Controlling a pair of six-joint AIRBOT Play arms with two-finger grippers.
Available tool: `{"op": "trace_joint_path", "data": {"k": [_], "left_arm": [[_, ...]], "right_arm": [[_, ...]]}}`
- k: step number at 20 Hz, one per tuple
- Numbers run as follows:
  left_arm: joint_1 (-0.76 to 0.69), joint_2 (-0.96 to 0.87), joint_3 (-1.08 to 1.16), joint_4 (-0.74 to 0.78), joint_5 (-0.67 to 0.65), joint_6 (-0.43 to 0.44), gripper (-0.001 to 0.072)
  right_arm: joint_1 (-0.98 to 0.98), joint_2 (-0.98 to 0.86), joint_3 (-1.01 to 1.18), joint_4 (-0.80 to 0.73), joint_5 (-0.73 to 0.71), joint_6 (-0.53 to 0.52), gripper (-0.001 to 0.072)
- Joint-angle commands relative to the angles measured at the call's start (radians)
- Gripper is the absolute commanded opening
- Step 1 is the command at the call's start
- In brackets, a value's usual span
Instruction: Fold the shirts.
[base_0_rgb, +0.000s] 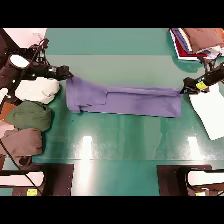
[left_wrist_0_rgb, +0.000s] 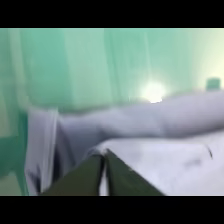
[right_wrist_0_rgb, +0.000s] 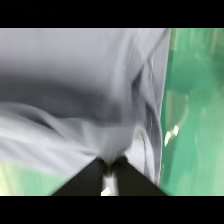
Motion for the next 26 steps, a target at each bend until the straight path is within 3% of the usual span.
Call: {"op": "trace_joint_path", "data": {"k": [1,2,6,7,8,9,10,11,19,24,26], "left_arm": [[-0.013,-0.019,0.016,0.003,0.094,-0.010,0.0404],[-0.013,-0.019,0.016,0.003,0.092,-0.011,0.0437],[-0.013,-0.003,0.016,0.008,-0.016,-0.010,0.0414],[-0.013,0.000,0.016,0.008,-0.056,-0.010,0.0290],[-0.013,0.000,0.016,0.007,-0.098,-0.010,0.0082],[-0.016,0.000,0.016,0.007,-0.130,-0.006,0.0032],[-0.016,0.000,0.016,0.006,-0.148,-0.006,0.0032],[-0.018,0.000,0.016,0.003,-0.162,-0.010,0.0032],[-0.031,-0.001,0.015,0.008,-0.212,-0.065,0.0023],[-0.137,-0.001,0.016,0.016,-0.159,-0.067,0.0023],[-0.184,-0.003,0.016,0.014,-0.094,-0.103,0.0023]], "right_arm": [[-0.035,-0.061,0.051,0.150,-0.088,0.001,0.0396],[-0.054,-0.075,0.067,0.196,-0.096,0.000,0.0527],[-0.121,-0.083,0.071,0.215,0.024,-0.066,0.0531],[-0.142,-0.082,0.058,0.207,0.064,-0.081,0.0531],[-0.160,-0.083,0.037,0.207,0.098,-0.097,0.0531],[-0.179,-0.083,0.007,0.208,0.112,-0.110,0.0536],[-0.196,-0.083,-0.033,0.211,0.113,-0.122,0.0650],[-0.209,-0.083,-0.073,0.212,0.102,-0.135,0.0704],[-0.206,-0.087,-0.261,0.338,-0.077,-0.285,0.0688],[-0.144,-0.132,-0.260,0.342,-0.065,-0.285,0.0543],[-0.129,-0.131,-0.260,0.342,-0.065,-0.288,0.0203]]}}
